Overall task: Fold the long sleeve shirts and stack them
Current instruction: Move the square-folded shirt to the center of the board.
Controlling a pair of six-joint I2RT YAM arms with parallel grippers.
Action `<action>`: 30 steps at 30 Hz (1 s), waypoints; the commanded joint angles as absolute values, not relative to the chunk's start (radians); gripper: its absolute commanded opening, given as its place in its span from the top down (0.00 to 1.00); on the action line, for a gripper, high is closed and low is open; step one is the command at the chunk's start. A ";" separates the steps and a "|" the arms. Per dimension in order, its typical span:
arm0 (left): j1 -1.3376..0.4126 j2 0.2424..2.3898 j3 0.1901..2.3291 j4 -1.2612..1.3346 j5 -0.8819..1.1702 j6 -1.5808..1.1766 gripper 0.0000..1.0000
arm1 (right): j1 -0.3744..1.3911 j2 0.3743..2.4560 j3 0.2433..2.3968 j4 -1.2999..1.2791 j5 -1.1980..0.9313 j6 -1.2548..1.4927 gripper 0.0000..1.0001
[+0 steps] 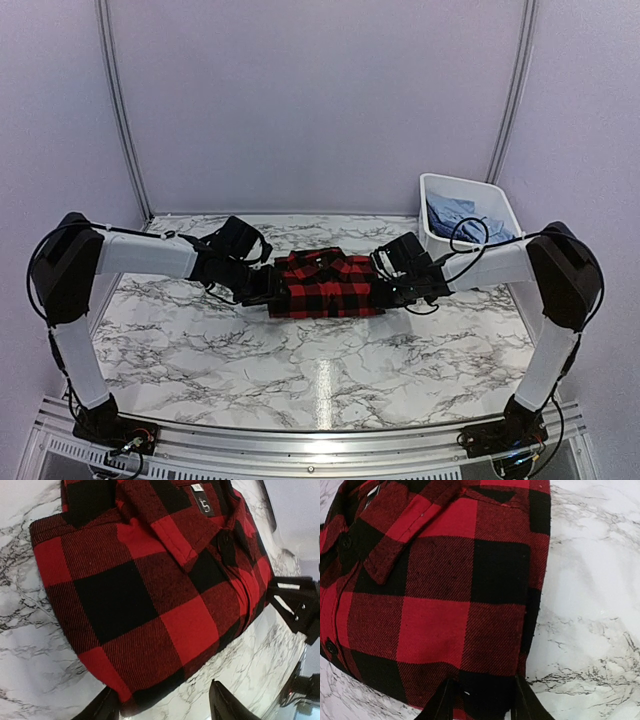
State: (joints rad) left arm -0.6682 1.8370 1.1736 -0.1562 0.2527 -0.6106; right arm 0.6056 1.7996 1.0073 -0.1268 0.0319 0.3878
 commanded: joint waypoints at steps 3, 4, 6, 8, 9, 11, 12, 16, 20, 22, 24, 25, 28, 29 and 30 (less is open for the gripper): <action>-0.688 1.900 1.163 -0.039 0.288 -0.655 0.63 | 0.601 1.792 1.002 -0.098 0.010 0.385 0.82; -0.691 1.897 1.161 -0.041 0.292 -0.659 0.70 | 0.603 1.786 0.999 -0.105 0.011 0.386 0.88; -0.696 1.881 1.151 -0.051 0.296 -0.673 0.84 | 0.603 1.764 0.982 -0.121 0.011 0.393 0.97; -0.702 1.856 1.132 -0.077 0.307 -0.693 0.92 | 0.607 1.727 0.956 -0.141 -0.013 0.396 1.00; -0.707 1.836 1.118 -0.090 0.310 -0.706 0.95 | 0.609 1.705 0.939 -0.153 -0.025 0.398 1.00; -0.719 1.804 1.087 -0.120 0.315 -0.727 0.98 | 0.619 1.661 0.901 -0.172 -0.039 0.405 1.00; -0.727 1.789 1.068 -0.129 0.321 -0.737 0.98 | 0.625 1.637 0.878 -0.180 -0.051 0.412 1.00; -0.773 1.717 0.980 -0.159 0.309 -0.787 0.99 | 0.689 1.540 0.785 -0.201 -0.073 0.453 1.00; -0.837 1.654 0.905 -0.165 0.292 -0.835 0.95 | 0.769 1.453 0.688 -0.215 -0.076 0.543 1.00; -0.862 1.628 0.877 -0.177 0.271 -0.854 0.91 | 0.801 1.404 0.629 -0.219 -0.076 0.582 1.00; -0.874 1.599 0.852 -0.189 0.238 -0.866 0.79 | 0.812 1.357 0.605 -0.244 -0.065 0.603 0.90; -0.874 1.584 0.842 -0.199 0.218 -0.870 0.74 | 0.813 1.334 0.603 -0.267 -0.053 0.606 0.85; -0.874 1.533 0.846 -0.236 0.145 -0.851 0.58 | 0.811 1.286 0.640 -0.340 -0.006 0.594 0.63; -0.873 1.521 0.857 -0.254 0.122 -0.839 0.53 | 0.811 1.278 0.662 -0.359 0.030 0.585 0.58; -0.872 1.512 0.879 -0.273 0.103 -0.826 0.50 | 0.807 1.275 0.687 -0.374 0.046 0.573 0.55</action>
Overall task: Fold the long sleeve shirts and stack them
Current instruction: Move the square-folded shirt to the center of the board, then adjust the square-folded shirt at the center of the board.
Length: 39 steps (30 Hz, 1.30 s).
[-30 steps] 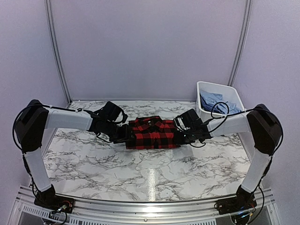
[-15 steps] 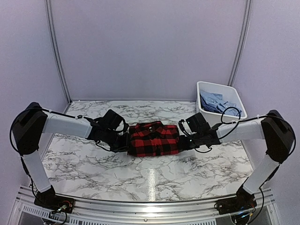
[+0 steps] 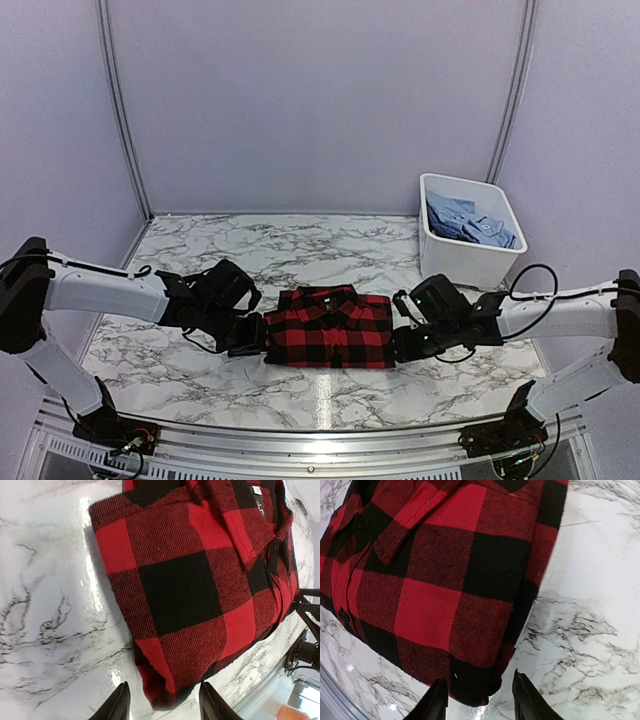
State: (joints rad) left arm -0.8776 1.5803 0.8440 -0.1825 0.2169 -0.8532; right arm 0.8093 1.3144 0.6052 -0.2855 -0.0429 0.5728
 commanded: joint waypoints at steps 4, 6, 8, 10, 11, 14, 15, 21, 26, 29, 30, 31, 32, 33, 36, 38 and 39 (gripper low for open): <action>-0.851 1.519 0.928 -0.297 0.059 -0.796 0.49 | 0.785 1.317 0.795 -0.376 0.059 0.517 0.52; -0.831 1.540 0.942 -0.298 0.052 -0.790 0.49 | 0.764 1.359 0.848 -0.364 0.057 0.490 0.52; -0.811 1.567 0.954 -0.298 0.044 -0.778 0.49 | 0.744 1.406 0.889 -0.322 0.050 0.461 0.52; -0.789 1.598 0.970 -0.290 0.040 -0.763 0.50 | 0.717 1.466 0.929 -0.273 0.036 0.434 0.52; -0.779 1.612 0.981 -0.287 0.039 -0.750 0.51 | 0.704 1.502 0.952 -0.252 0.024 0.423 0.53; -0.760 1.644 1.032 -0.263 0.037 -0.691 0.51 | 0.678 1.604 1.033 -0.219 0.018 0.386 0.54; -0.758 1.654 1.057 -0.263 0.044 -0.668 0.51 | 0.676 1.632 1.057 -0.209 0.016 0.381 0.54; -0.762 1.758 1.223 -0.294 0.041 -0.591 0.50 | 0.672 1.773 1.173 -0.206 0.013 0.367 0.55; -0.779 1.901 1.346 -0.364 0.006 -0.572 0.48 | 0.673 1.815 1.199 -0.181 0.011 0.374 0.54; -0.793 1.970 1.407 -0.383 -0.033 -0.566 0.48 | 0.674 1.847 1.217 -0.180 0.011 0.377 0.53; -0.797 1.988 1.425 -0.392 -0.043 -0.565 0.48 | 0.675 1.856 1.220 -0.176 0.011 0.379 0.53; -0.798 2.003 1.444 -0.396 -0.052 -0.563 0.48 | 0.675 1.866 1.225 -0.176 0.011 0.379 0.53; -0.799 2.017 1.458 -0.399 -0.062 -0.562 0.48 | 0.675 1.877 1.230 -0.177 0.011 0.379 0.53; -0.799 2.028 1.471 -0.400 -0.072 -0.559 0.48 | 0.677 1.885 1.236 -0.176 0.011 0.380 0.53; -0.799 2.051 1.503 -0.399 -0.080 -0.554 0.48 | 0.684 1.909 1.253 -0.183 0.020 0.380 0.53; -0.801 2.061 1.515 -0.399 -0.077 -0.551 0.51 | 0.688 1.925 1.263 -0.193 0.031 0.383 0.54; -0.801 2.063 1.520 -0.399 -0.077 -0.550 0.52 | 0.690 1.930 1.268 -0.197 0.035 0.383 0.55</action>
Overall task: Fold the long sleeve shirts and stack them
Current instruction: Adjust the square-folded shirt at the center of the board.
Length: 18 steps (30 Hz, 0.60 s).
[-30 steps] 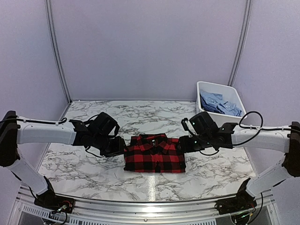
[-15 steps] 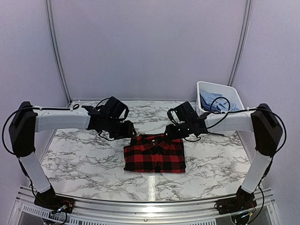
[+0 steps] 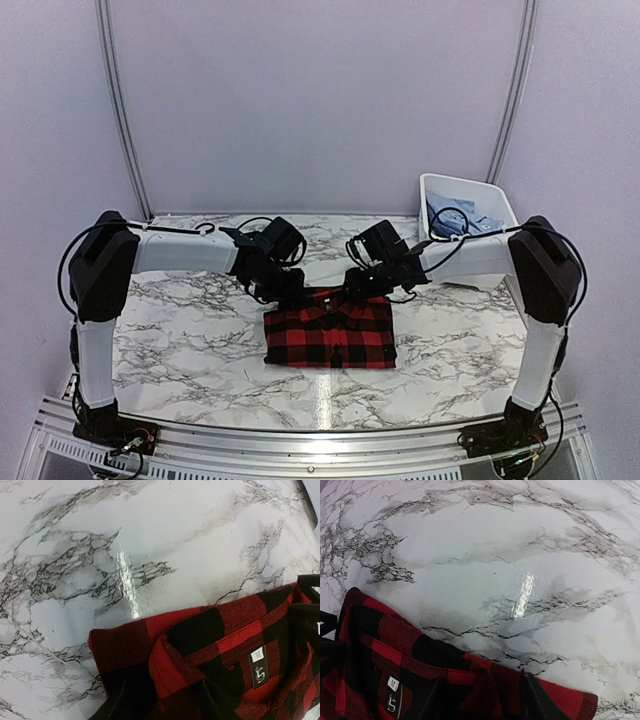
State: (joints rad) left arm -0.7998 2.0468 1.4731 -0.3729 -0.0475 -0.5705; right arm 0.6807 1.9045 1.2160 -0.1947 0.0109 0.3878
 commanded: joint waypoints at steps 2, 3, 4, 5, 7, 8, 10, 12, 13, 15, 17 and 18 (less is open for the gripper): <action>-0.801 2.068 1.527 -0.400 -0.073 -0.545 0.55 | 0.695 1.933 1.271 -0.202 0.051 0.386 0.59; -0.801 2.072 1.530 -0.399 -0.070 -0.542 0.57 | 0.697 1.934 1.273 -0.203 0.059 0.389 0.63; -0.801 2.077 1.533 -0.399 -0.066 -0.539 0.58 | 0.698 1.935 1.274 -0.206 0.062 0.390 0.66; -0.801 2.082 1.536 -0.397 -0.060 -0.536 0.60 | 0.697 1.939 1.276 -0.207 0.065 0.394 0.70; -0.801 2.097 1.546 -0.397 -0.057 -0.533 0.65 | 0.699 1.943 1.282 -0.212 0.068 0.398 0.77; -0.801 2.104 1.550 -0.396 -0.057 -0.532 0.67 | 0.701 1.946 1.286 -0.217 0.071 0.400 0.80; -0.801 2.114 1.557 -0.397 -0.060 -0.534 0.63 | 0.704 1.949 1.292 -0.226 0.085 0.402 0.84; -0.801 2.117 1.559 -0.397 -0.058 -0.539 0.58 | 0.708 1.949 1.295 -0.233 0.093 0.402 0.86; -0.801 2.120 1.560 -0.398 -0.059 -0.541 0.58 | 0.711 1.948 1.295 -0.233 0.097 0.402 0.87; -0.800 2.132 1.567 -0.402 -0.060 -0.544 0.58 | 0.715 1.951 1.298 -0.234 0.101 0.403 0.88; -0.802 2.142 1.573 -0.402 -0.052 -0.548 0.62 | 0.721 1.955 1.303 -0.240 0.105 0.403 0.89; -0.803 2.146 1.577 -0.402 -0.050 -0.548 0.66 | 0.724 1.957 1.307 -0.243 0.113 0.405 0.91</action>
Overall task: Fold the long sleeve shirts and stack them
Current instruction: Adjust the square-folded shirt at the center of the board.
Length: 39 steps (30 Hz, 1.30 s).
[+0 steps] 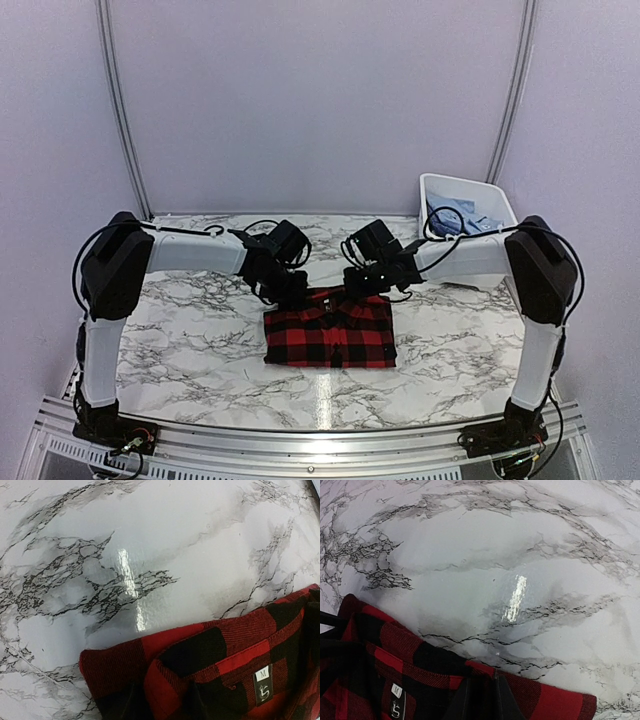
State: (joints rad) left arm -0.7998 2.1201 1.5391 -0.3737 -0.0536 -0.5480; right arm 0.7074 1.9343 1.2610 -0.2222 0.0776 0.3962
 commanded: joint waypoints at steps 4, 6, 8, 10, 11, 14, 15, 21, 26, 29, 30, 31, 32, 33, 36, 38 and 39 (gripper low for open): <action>-0.812 2.136 1.587 -0.400 -0.059 -0.545 0.88 | 0.742 1.955 1.322 -0.278 0.156 0.415 0.95; -0.816 2.125 1.593 -0.400 -0.061 -0.538 0.94 | 0.755 1.953 1.337 -0.310 0.193 0.424 0.97; -0.818 2.110 1.594 -0.401 -0.063 -0.533 0.98 | 0.765 1.942 1.345 -0.338 0.224 0.437 0.99; -0.822 2.097 1.592 -0.400 -0.065 -0.528 1.00 | 0.774 1.919 1.342 -0.356 0.252 0.448 1.00; -0.822 2.090 1.592 -0.401 -0.065 -0.527 1.00 | 0.778 1.905 1.339 -0.364 0.268 0.453 1.00; -0.829 2.064 1.591 -0.400 -0.063 -0.527 1.00 | 0.788 1.869 1.335 -0.399 0.306 0.468 1.00; -0.832 2.054 1.591 -0.400 -0.063 -0.528 1.00 | 0.792 1.858 1.338 -0.418 0.323 0.474 1.00; -0.853 2.011 1.616 -0.394 -0.066 -0.523 1.00 | 0.808 1.800 1.344 -0.519 0.424 0.503 1.00; -0.854 2.055 1.678 -0.392 -0.057 -0.515 1.00 | 0.803 1.809 1.336 -0.536 0.468 0.509 1.00; -0.852 2.096 1.708 -0.393 -0.072 -0.511 1.00 | 0.783 1.836 1.333 -0.518 0.464 0.508 0.98; -0.849 2.112 1.718 -0.394 -0.072 -0.511 1.00 | 0.771 1.847 1.332 -0.504 0.450 0.503 0.98; -0.845 2.135 1.729 -0.394 -0.070 -0.512 1.00 | 0.757 1.855 1.330 -0.485 0.432 0.494 0.94; -0.841 2.151 1.739 -0.394 -0.067 -0.512 1.00 | 0.745 1.863 1.329 -0.469 0.412 0.490 0.90; -0.837 2.180 1.749 -0.394 -0.066 -0.510 1.00 | 0.734 1.868 1.329 -0.451 0.388 0.484 0.87; -0.828 2.236 1.771 -0.394 -0.052 -0.509 1.00 | 0.726 1.855 1.338 -0.432 0.342 0.466 0.67; -0.824 2.254 1.779 -0.393 -0.047 -0.509 1.00 | 0.726 1.825 1.323 -0.416 0.322 0.459 0.56; -0.824 2.259 1.781 -0.394 -0.048 -0.511 1.00 | 0.725 1.800 1.311 -0.414 0.317 0.461 0.55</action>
State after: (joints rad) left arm -0.8364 2.2154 1.7561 -0.3771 -0.0570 -0.5251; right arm 0.7238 1.8599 1.3102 -0.4664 0.3687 0.4732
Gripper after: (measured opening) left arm 0.014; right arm 0.420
